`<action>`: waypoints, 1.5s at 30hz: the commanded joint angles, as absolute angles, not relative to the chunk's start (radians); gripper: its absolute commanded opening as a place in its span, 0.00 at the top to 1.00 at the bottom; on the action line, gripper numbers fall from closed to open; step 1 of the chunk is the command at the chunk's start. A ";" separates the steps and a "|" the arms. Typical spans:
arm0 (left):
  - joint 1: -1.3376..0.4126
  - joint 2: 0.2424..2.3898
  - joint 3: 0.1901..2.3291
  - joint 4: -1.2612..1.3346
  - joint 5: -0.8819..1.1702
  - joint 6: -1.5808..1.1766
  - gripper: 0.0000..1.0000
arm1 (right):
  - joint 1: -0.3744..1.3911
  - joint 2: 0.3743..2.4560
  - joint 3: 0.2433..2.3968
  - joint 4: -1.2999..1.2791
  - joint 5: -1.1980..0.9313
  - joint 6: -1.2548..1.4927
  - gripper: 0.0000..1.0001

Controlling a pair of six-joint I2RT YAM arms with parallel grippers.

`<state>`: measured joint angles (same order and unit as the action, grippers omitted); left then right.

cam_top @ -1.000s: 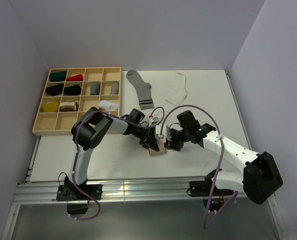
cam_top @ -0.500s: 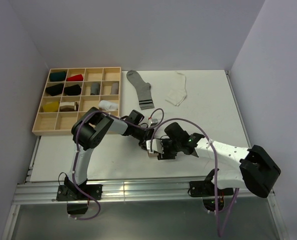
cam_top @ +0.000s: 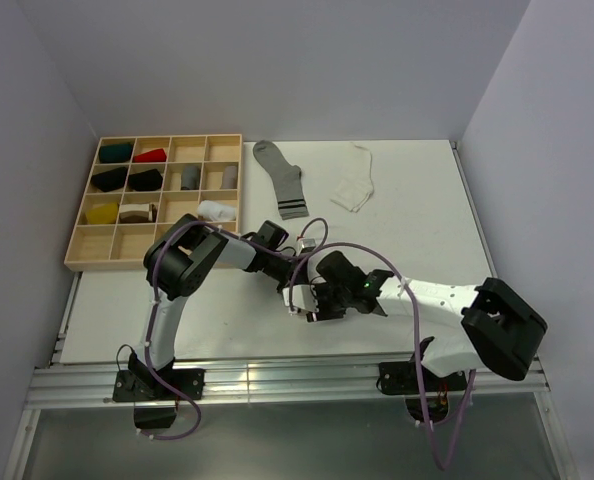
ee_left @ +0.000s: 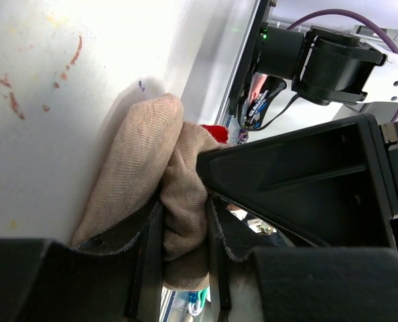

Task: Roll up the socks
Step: Roll the sock at the center of the board.

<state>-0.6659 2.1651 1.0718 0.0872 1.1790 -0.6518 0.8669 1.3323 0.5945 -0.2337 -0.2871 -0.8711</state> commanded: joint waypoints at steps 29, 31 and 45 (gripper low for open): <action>-0.545 1.804 0.752 0.452 0.718 -0.801 0.52 | 0.862 1.488 0.729 -0.417 -0.328 -0.859 0.87; -0.534 1.758 0.723 0.466 0.669 -0.807 0.54 | 0.862 1.486 0.730 -0.420 -0.328 -0.861 0.87; -0.532 1.189 0.457 0.400 0.094 -0.741 0.74 | 0.773 1.644 0.958 -0.692 -0.494 -0.911 0.87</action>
